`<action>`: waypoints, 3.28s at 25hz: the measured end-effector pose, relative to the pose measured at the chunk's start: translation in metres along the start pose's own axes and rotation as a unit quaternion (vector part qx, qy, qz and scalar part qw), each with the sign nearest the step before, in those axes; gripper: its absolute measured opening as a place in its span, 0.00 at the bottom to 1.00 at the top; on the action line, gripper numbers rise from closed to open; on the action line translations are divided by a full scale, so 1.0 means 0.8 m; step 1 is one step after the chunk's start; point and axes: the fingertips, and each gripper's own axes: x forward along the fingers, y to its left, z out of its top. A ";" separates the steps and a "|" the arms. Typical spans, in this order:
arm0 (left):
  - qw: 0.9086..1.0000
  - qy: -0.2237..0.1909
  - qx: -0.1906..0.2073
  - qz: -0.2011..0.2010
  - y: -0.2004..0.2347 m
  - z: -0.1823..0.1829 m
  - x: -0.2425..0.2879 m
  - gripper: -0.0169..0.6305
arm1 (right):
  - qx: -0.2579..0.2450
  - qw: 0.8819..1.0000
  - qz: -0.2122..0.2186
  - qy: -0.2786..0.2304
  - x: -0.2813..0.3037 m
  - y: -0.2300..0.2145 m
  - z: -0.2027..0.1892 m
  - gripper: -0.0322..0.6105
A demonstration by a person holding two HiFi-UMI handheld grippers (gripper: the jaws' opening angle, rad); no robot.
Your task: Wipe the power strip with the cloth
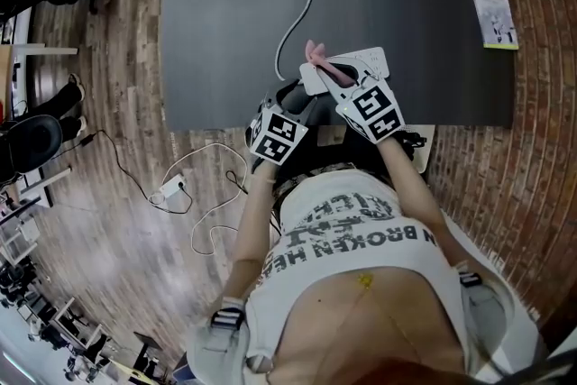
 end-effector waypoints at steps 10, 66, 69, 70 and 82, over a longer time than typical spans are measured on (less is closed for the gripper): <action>0.992 0.119 0.048 0.001 0.012 -0.050 0.048 0.44 | 0.004 0.999 0.017 0.051 0.029 -0.002 -0.040 0.08; 0.984 0.160 0.064 -0.045 0.013 -0.070 0.076 0.46 | -0.005 0.991 0.002 0.136 0.067 -0.023 -0.113 0.08; 0.984 0.160 0.064 -0.045 0.013 -0.070 0.077 0.46 | -0.004 0.990 -0.005 0.137 0.063 -0.029 -0.116 0.07; 0.984 0.160 0.064 -0.045 0.013 -0.070 0.077 0.46 | -0.001 0.990 -0.007 0.138 0.063 -0.031 -0.117 0.08; 0.984 0.158 0.064 -0.044 0.013 -0.070 0.076 0.46 | 0.014 0.989 -0.037 0.140 0.048 -0.051 -0.128 0.08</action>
